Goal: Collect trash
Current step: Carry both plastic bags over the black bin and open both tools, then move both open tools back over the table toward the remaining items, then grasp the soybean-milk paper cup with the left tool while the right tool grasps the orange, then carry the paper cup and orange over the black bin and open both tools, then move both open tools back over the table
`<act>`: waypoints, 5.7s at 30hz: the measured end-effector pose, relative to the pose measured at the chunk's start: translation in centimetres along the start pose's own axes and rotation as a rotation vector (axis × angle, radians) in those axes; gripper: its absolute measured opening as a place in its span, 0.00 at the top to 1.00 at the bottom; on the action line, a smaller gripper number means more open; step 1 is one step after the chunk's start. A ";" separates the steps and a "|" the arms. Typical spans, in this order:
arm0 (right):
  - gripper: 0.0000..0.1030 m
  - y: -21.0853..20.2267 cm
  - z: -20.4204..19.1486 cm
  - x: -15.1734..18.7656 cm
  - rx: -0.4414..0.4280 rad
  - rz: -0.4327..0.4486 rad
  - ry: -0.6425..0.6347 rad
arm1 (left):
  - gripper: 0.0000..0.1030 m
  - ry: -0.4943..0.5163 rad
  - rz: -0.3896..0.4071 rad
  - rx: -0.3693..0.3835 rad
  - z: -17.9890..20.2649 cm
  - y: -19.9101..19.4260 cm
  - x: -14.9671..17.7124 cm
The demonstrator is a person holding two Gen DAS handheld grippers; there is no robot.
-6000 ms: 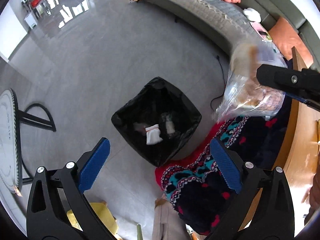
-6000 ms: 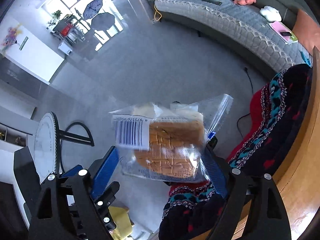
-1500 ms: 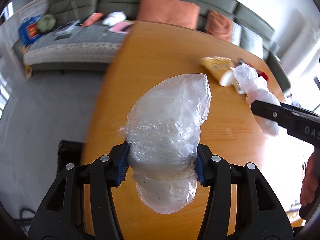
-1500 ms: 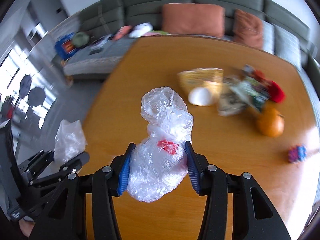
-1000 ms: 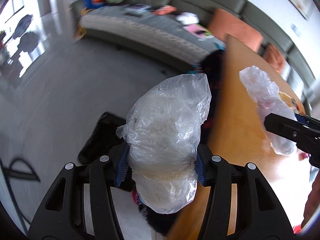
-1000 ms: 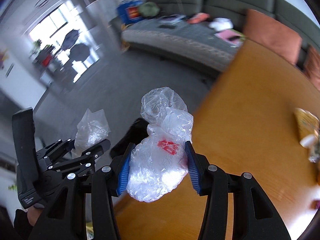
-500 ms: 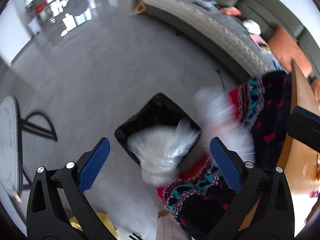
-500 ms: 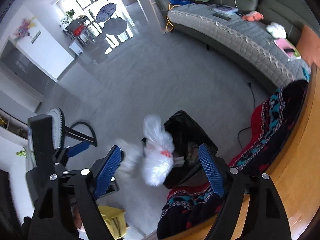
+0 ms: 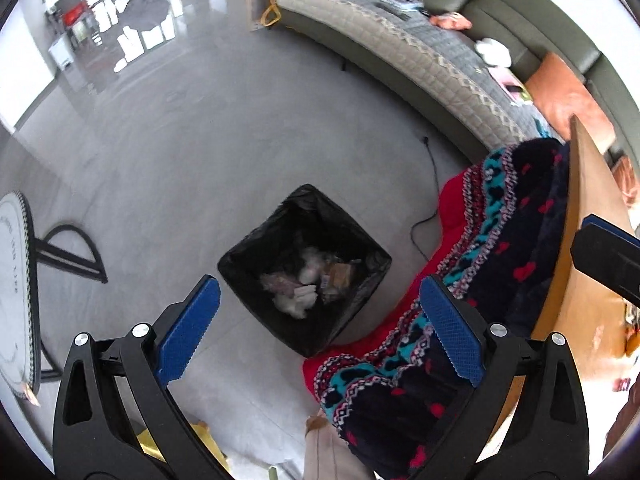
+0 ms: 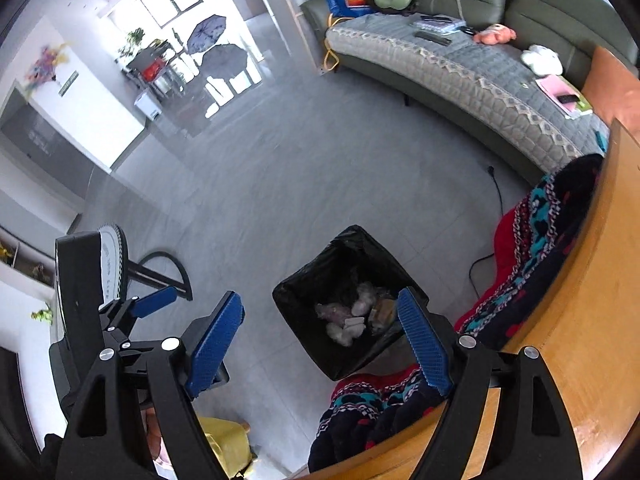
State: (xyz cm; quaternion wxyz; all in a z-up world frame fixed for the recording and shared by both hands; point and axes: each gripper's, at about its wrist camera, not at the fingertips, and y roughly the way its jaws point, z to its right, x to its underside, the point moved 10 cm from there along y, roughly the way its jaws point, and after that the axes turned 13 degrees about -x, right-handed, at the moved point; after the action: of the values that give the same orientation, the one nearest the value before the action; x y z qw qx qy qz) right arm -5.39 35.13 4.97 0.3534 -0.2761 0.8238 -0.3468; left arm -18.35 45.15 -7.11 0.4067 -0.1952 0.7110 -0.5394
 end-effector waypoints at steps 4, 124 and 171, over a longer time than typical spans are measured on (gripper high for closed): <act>0.22 -2.1 1.6 0.5 0.014 0.037 0.035 | 0.06 0.034 0.029 0.017 2.1 -1.3 -0.5; 0.44 -11.9 11.1 10.8 -0.017 0.132 0.270 | 0.18 0.173 -0.015 0.200 14.7 -4.6 2.9; 0.23 -8.4 6.2 5.1 0.031 0.114 0.114 | 0.05 0.087 0.023 0.098 9.0 -4.2 -0.7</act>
State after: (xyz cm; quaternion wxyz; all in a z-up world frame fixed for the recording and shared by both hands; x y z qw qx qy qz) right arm -1.89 24.19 6.26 0.3294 -0.2031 0.8515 -0.3539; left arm -11.49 38.77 -3.71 0.3907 -0.1431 0.7029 -0.5769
